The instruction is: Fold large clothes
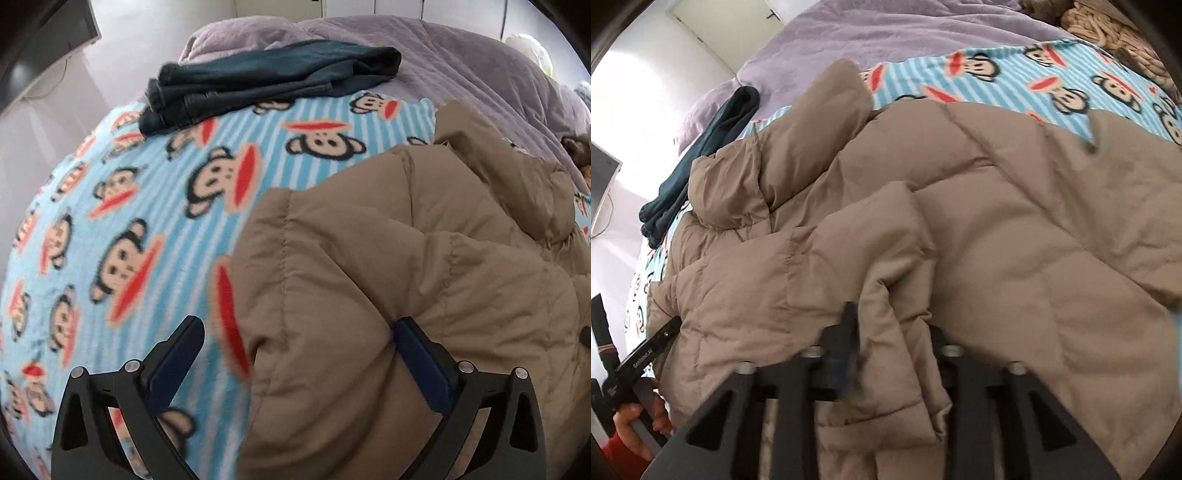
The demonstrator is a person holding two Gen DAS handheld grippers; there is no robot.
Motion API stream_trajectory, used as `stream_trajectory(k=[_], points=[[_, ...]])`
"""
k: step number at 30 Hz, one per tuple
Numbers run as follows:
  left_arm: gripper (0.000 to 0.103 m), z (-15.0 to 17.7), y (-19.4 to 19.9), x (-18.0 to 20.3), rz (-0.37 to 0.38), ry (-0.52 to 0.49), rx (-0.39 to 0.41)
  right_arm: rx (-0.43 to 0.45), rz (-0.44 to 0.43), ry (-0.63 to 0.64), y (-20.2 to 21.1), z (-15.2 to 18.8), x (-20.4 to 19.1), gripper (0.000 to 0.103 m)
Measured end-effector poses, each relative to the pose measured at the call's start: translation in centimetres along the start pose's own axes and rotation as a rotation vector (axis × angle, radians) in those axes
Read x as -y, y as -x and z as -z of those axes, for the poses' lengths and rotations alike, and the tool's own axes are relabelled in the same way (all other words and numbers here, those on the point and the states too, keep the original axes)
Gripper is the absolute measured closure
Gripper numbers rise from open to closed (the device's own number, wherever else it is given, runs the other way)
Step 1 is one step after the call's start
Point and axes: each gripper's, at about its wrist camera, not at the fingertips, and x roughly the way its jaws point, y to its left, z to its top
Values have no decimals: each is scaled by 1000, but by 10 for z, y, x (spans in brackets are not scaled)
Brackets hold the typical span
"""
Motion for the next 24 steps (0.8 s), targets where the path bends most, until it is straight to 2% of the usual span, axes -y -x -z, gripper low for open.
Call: stream_trajectory(k=[5,7,11,13,16,20,24], points=[[0,8,37,-11,-4,-12,37,3,162,36,32,16,22,50],[0,14,47,-13,-15,-30,48,-3,198,46,40,23,31,50],[0,32,51,-20,-50,-19,22,3,196,45,52,34,39,50],[0,42,42,-25,-61,-1,-23,1,188,41,57,39,42,50],[0,56,21,-23,-101,-43,-62,-17,180,46,63,50,43,50],[0,53,14,-20,-118,-50,-78,-50,181,56,67,62,44,50],[0,49,35,-15,-111,-55,-77,-75,156,5,78,73,57,49]])
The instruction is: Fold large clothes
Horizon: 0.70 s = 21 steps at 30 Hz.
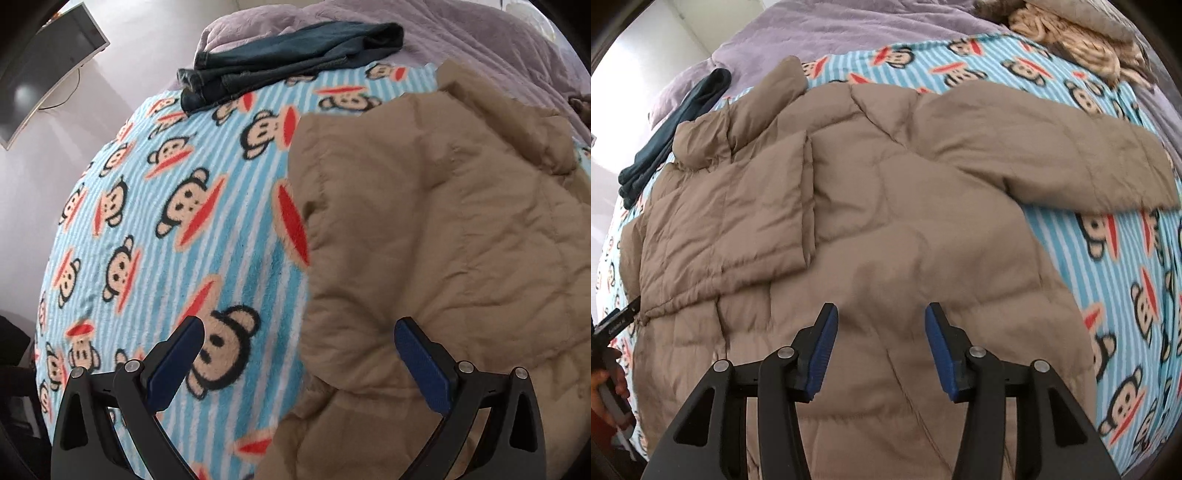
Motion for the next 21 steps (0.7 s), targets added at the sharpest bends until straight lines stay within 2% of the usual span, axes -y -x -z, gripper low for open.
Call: stream_trajectory(k=[3,5,7,11,17,21], points=[[0,2,22,11,39,-14,-6,-19,-38,-67,8,8,20,40],[0,6,39,27,71,-39,-10,-26,-65,-108,12,12,34,39],[0,10,54,50,116,-66,-19,-33,-82,-141,17,15,48,36],[0,18,76,103,192,-129,-40,-20,-136,-241,26,19,80,22],[0,21,94,175,268,-195,-56,-2,-191,-370,34,20,138,17],[0,21,102,207,277,-192,-52,23,-205,-440,36,15,183,16]])
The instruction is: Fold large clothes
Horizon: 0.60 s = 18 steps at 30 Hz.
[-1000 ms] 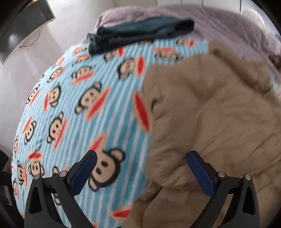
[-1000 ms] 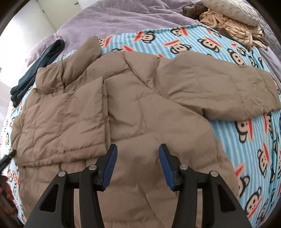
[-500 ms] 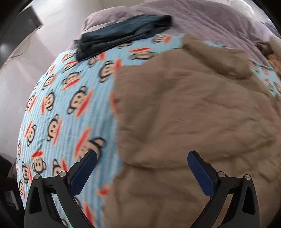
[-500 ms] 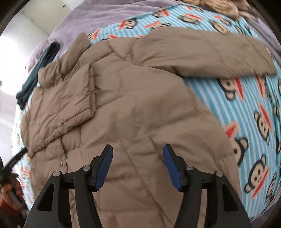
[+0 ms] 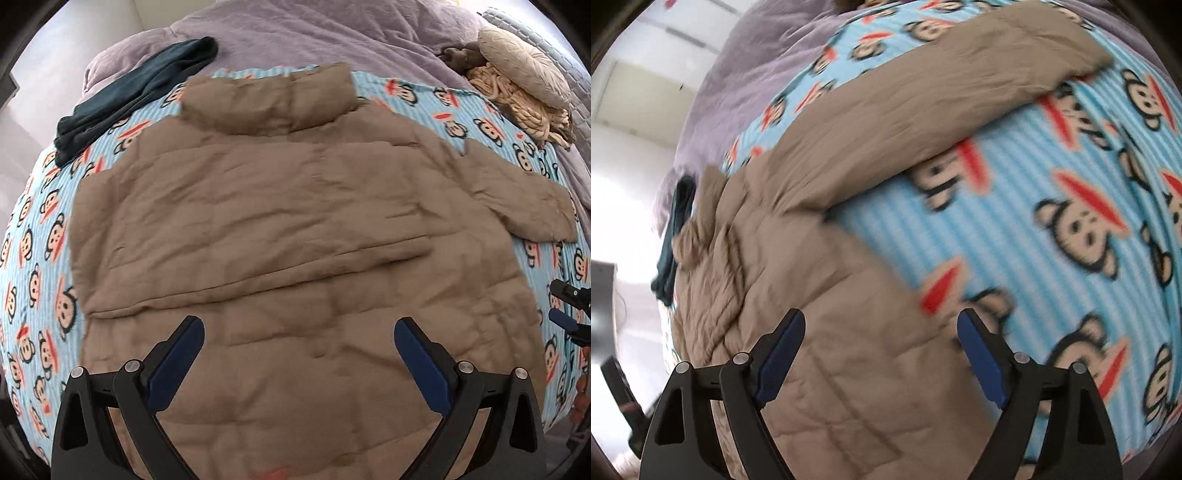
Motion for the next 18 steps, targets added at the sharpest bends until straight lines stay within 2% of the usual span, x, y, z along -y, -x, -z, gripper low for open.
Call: stream_trajectory(k=[8,12,18], points=[[0,-1,-12,49,-6,-22,-40,117,-64,-128,11,-52,57,15],[0,-3,-17,68,-8,-37,-51,103,-91,-172,1,-82,77,15],[0,-6,-24,86,-9,-55,-66,109,-229,-344,-22,-128,121,15]])
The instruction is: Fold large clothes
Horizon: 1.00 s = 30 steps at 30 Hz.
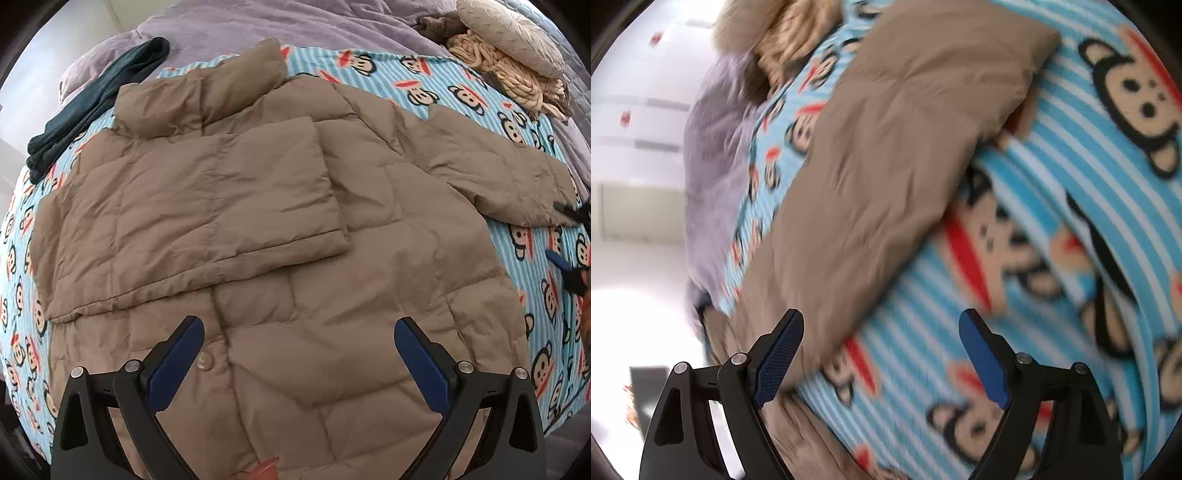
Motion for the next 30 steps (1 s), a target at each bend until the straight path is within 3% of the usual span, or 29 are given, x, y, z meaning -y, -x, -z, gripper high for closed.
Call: stream_trajectory(k=[6,9,13,14,15,16,17,18,23,30], points=[[0,-5,-3,7,2,-10,-6,52,-151,-123,-14,-43,13,14],[0,-8,-2,8,1,-8,3,55,-220,-161,-21,-51,12,14],[0,-12,2,3,-53,2,30,42,-263,-164,-26,-53,2,16],[0,-13,2,0,-54,6,36,34,-261,-167,-28,-51,-1,27],[0,-14,2,-3,-57,10,39,24,-249,-166,-30,-51,-4,53],[0,-14,2,-6,-61,15,39,18,-239,-163,-31,-50,-6,67],[0,-15,2,-10,-64,23,37,17,-242,-160,-28,-50,-6,90],[0,-14,1,-14,-64,29,35,22,-252,-152,-27,-49,-9,95],[0,-17,4,-37,-36,81,39,64,-276,-8,-7,-43,-48,96],[0,-31,25,-77,-40,145,125,83,-276,322,15,-2,-159,95]])
